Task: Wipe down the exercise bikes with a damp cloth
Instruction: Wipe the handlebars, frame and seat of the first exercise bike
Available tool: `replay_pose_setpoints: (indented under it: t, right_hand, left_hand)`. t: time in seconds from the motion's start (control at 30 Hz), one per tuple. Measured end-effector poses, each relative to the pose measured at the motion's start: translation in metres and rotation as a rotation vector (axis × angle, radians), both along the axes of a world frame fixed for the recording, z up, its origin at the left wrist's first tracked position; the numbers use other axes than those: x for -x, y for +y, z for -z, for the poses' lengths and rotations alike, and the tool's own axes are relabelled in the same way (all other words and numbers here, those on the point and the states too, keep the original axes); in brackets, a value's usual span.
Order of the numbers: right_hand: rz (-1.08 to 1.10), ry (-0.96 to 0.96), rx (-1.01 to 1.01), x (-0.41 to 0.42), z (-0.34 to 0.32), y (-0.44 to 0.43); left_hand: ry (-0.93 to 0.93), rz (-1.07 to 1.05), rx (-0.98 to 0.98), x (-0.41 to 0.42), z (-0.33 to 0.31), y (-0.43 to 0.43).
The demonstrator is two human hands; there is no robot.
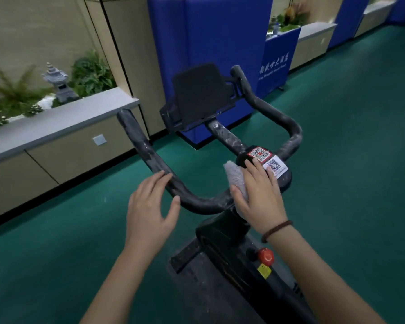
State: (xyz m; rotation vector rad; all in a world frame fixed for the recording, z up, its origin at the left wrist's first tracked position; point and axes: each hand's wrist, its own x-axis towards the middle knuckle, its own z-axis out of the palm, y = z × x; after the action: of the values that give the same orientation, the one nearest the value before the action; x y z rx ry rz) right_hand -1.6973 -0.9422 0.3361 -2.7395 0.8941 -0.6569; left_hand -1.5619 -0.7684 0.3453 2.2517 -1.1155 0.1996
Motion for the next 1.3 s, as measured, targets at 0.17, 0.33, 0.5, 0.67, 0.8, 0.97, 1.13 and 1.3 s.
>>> replay_pose_setpoints:
  t: [0.17,0.33,0.5,0.67,0.8,0.97,1.13,1.3]
  right_hand:
    - [0.061,-0.05,0.03,-0.007,0.007,0.002]
    - [0.109,-0.127,-0.07,-0.018,0.006,0.026]
    - [-0.015,-0.187,0.013,-0.04,0.007,0.069]
    - [-0.084,-0.178,0.117,-0.035,0.01,0.059]
    - [0.12,-0.094,0.158,-0.024,0.008,0.026]
    - [0.101,0.119,0.302,-0.017,-0.005,-0.027]
    - [0.023,0.077,0.267,-0.023,-0.005,-0.035]
    - [-0.034,-0.14,0.014,-0.009,0.002,-0.009]
  left_hand:
    - [0.015,0.056,-0.056,-0.015,0.004,0.004]
    - [0.044,0.086,0.0,-0.021,0.003,0.002]
    - [0.035,0.11,0.043,-0.026,0.005,0.0]
    - [0.013,0.123,0.076,-0.027,0.007,-0.002]
    - [0.008,0.123,0.074,-0.03,0.005,-0.002]
    - [-0.023,0.097,0.064,-0.027,0.005,-0.002]
    - [-0.007,0.03,0.078,-0.02,0.003,-0.006]
    - [0.012,-0.041,0.093,-0.012,0.004,-0.009]
